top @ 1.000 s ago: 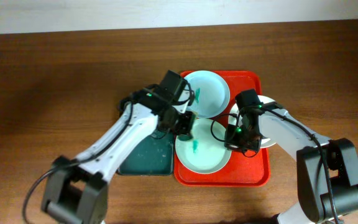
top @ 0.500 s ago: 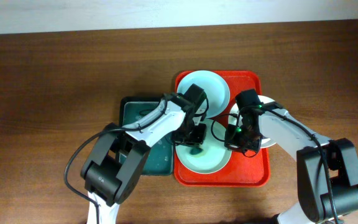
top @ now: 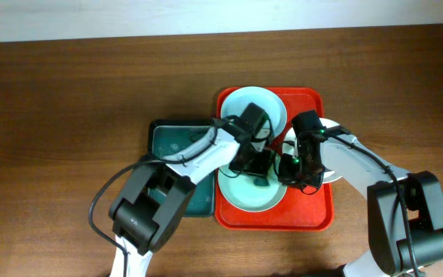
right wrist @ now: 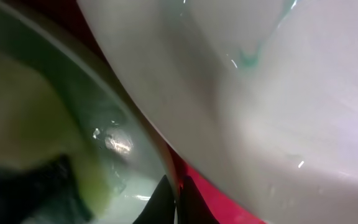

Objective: Clean dirty plates on tray and stack at the side
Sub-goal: 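Scrub the lower light blue plate with the sponge in the left gripper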

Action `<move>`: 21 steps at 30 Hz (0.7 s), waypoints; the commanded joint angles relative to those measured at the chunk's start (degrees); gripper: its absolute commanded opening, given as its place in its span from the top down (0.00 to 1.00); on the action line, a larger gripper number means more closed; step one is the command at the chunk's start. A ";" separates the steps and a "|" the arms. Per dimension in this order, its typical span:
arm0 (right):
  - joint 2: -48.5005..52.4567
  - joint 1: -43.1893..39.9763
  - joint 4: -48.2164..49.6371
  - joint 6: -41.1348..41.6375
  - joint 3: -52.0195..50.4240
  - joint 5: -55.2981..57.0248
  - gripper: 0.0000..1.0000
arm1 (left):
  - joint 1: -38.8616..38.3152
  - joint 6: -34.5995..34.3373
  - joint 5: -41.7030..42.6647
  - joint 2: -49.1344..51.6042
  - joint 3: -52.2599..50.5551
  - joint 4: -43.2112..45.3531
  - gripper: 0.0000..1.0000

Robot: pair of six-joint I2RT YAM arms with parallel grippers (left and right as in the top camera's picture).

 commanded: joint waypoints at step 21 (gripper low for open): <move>0.83 0.26 -0.22 0.94 -0.37 3.50 0.96 | 0.76 -3.65 -12.09 2.03 -0.52 -4.17 1.00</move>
